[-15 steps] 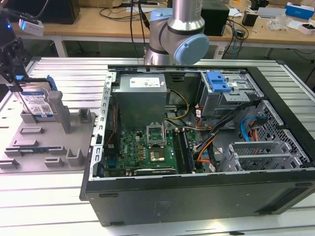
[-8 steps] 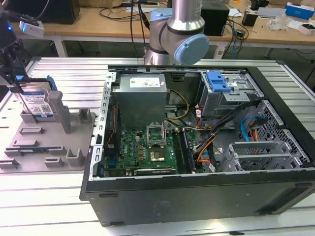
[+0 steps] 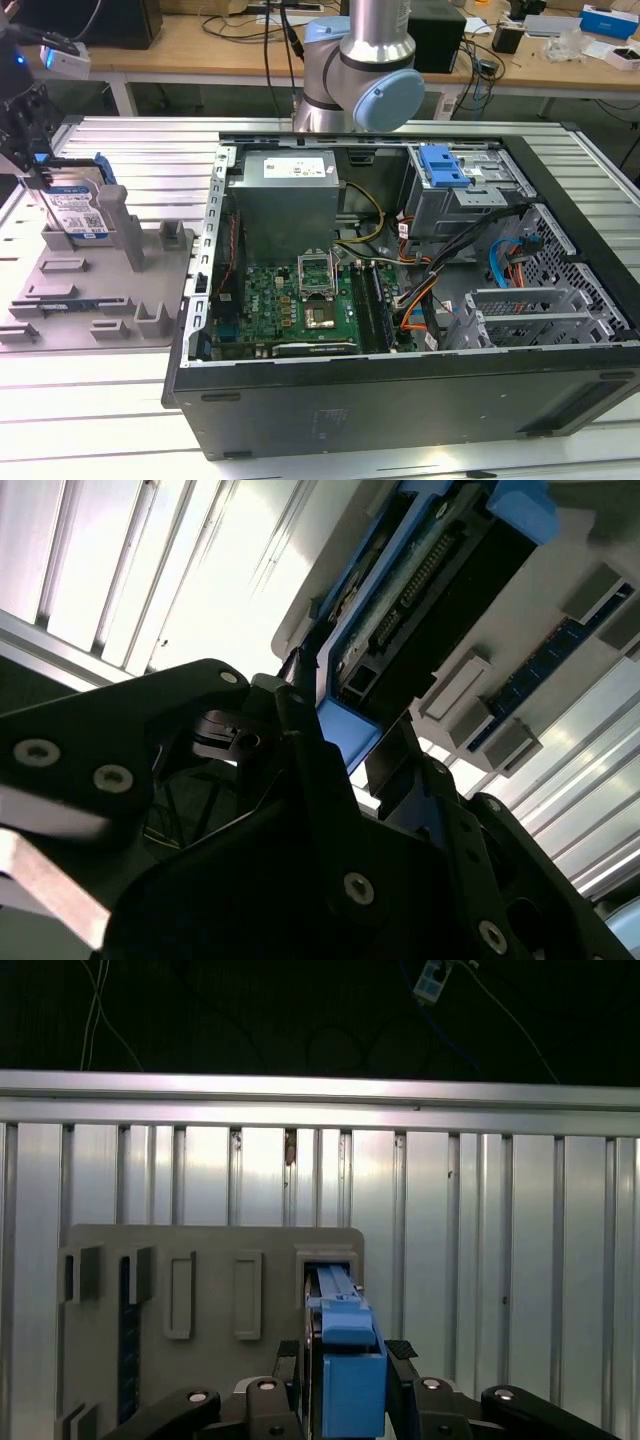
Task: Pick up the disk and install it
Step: 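Pick up the disk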
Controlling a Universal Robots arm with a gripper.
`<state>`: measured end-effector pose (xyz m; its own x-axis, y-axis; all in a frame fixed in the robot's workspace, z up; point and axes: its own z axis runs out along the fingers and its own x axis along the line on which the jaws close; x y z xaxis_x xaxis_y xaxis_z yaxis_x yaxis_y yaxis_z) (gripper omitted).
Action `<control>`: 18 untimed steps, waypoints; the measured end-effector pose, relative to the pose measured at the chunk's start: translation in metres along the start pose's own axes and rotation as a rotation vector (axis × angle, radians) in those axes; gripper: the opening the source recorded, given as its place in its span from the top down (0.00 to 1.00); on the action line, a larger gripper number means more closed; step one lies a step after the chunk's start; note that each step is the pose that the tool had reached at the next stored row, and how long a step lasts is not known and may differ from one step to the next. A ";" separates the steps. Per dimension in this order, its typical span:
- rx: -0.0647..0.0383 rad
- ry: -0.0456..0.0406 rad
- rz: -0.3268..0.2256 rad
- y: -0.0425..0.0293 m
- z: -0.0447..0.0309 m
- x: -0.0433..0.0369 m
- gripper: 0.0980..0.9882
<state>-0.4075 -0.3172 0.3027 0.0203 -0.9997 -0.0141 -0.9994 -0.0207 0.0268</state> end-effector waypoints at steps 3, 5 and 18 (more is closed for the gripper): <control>0.000 -0.0001 0.000 0.0002 0.0004 0.0000 0.60; 0.000 -0.0001 0.000 0.0004 0.0010 0.0000 0.60; 0.002 0.0000 -0.001 0.0017 0.0038 0.0000 0.60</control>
<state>-0.4094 -0.3172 0.2989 0.0211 -0.9997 -0.0141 -0.9995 -0.0214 0.0249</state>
